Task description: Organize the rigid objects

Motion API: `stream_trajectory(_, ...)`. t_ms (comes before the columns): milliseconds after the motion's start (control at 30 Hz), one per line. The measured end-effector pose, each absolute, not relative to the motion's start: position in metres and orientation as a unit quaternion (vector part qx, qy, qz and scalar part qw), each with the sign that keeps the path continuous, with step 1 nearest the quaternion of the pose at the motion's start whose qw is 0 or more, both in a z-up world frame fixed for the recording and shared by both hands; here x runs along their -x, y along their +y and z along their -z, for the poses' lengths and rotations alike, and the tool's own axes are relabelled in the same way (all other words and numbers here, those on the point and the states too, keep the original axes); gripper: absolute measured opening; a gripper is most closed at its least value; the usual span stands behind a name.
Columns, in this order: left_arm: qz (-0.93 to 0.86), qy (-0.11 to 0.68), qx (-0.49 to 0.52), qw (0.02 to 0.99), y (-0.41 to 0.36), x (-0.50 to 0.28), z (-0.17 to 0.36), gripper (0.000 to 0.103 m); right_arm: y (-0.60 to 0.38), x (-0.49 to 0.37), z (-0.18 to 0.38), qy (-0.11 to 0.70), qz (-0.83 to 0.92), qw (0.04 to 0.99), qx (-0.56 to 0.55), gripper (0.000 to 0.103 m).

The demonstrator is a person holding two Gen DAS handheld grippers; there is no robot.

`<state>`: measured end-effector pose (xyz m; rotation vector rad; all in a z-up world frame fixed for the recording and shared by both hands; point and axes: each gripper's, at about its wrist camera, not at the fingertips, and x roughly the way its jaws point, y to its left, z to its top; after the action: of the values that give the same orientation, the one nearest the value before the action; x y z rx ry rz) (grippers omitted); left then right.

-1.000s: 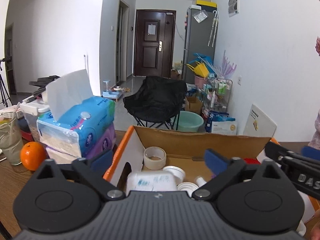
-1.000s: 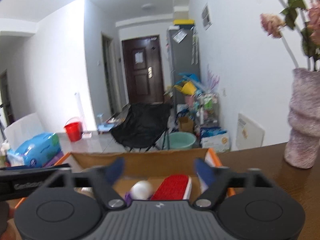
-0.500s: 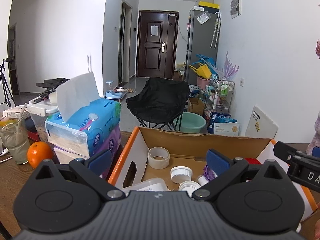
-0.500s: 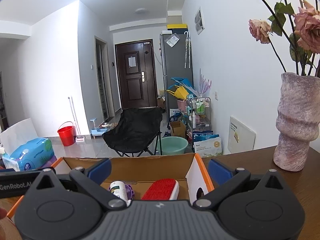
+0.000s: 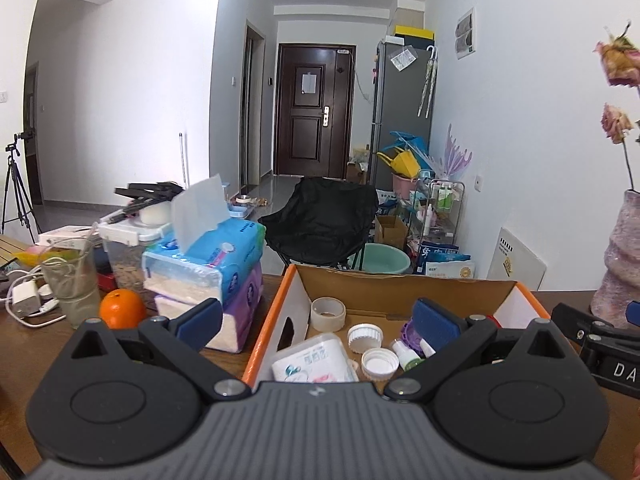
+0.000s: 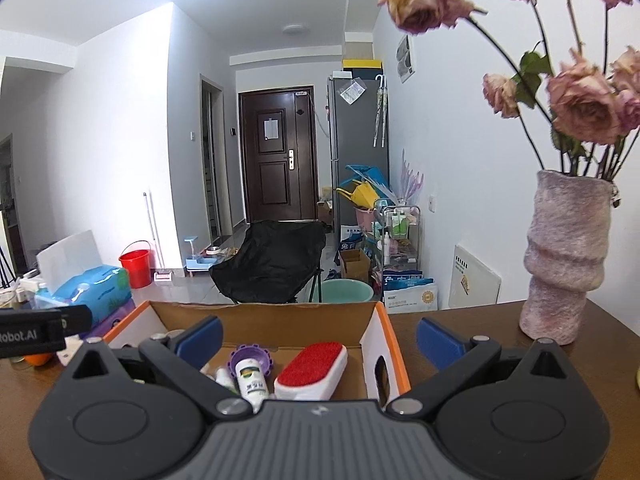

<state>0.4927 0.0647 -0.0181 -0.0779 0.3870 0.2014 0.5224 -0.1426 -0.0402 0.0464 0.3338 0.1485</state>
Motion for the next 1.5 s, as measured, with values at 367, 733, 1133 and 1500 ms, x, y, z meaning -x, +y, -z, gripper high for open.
stream_trajectory(367, -0.086, 0.175, 0.031, 0.980, 0.059, -0.392, -0.012, 0.103, -0.158, -0.428, 0.014, 0.159, -0.083, 0.984, -0.014, 0.103)
stream_trajectory(733, -0.079, 0.169, 0.007, 0.982, 0.037, -0.269, -0.033, 0.103, -0.181, -0.296, -0.013, 0.140, -0.087, 0.986, -0.010, 0.103)
stream_trajectory(1133, -0.080, 0.152, 0.010, 0.985, 0.019, -0.132, -0.044, 0.103, -0.204, -0.159, -0.032, 0.094, -0.098, 0.991, -0.003, 0.103)
stream_trajectory(1500, -0.082, 0.179, 0.013, 0.980, 0.010, -0.063, -0.029, 0.103, -0.218, -0.078, -0.030, 0.088, -0.091, 0.992, 0.002, 0.103)
